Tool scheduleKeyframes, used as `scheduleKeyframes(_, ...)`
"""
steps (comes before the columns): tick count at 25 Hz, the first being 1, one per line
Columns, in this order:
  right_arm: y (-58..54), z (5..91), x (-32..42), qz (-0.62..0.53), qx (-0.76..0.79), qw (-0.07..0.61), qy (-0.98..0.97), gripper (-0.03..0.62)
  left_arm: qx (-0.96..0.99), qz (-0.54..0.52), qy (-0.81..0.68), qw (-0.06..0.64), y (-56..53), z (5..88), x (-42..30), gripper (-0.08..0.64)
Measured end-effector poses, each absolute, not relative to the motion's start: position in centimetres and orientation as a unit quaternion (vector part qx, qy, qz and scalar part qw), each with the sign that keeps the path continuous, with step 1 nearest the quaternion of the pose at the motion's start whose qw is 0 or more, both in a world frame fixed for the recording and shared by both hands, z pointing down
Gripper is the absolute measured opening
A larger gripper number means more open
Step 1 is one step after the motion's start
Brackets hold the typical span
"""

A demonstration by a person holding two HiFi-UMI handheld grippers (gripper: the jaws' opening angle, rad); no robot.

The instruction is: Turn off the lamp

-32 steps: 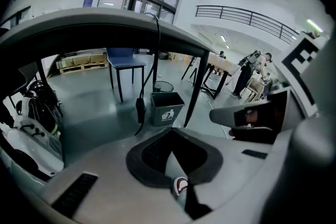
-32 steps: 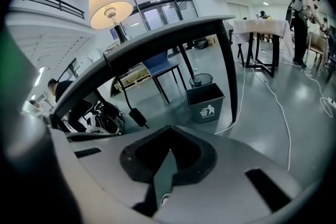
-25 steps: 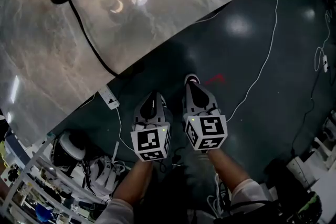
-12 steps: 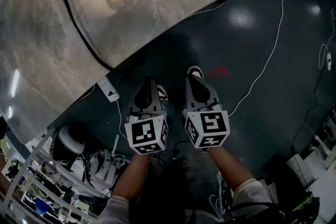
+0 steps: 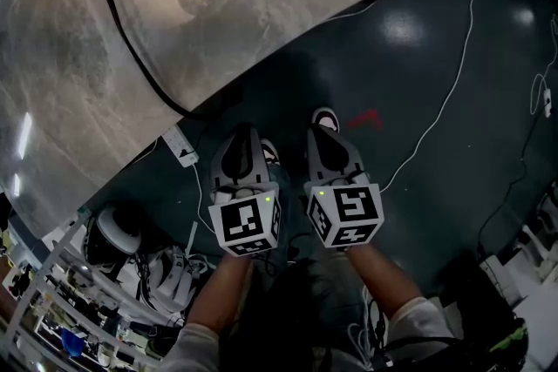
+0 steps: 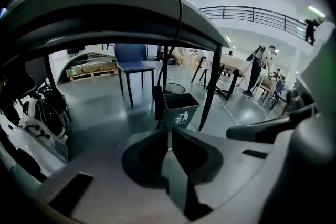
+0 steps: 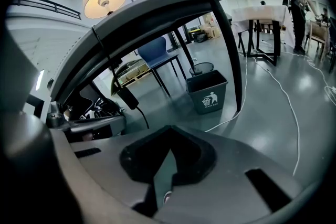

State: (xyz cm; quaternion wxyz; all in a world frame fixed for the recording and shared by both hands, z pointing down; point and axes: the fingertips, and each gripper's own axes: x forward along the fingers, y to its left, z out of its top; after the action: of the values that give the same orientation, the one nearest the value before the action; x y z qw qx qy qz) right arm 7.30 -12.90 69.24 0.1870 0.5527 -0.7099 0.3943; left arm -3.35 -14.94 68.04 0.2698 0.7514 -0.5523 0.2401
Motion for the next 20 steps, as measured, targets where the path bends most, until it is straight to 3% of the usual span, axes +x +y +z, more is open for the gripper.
scheduleKeyframes(6, -12.9, 69.4, 7.7, 0.396, 0.554, 0.191, -0.707, 0.000, 0.748, 0.237, -0.558, 0.269, -15.2, 68.0, -3.4, 0.012)
scheduleKeyframes(20, -13.0, 69.3, 7.6, 0.399, 0.549, 0.191, -0.709, 0.000, 0.736, 0.211, -0.583, 0.272, -16.0, 67.6, -4.2, 0.117)
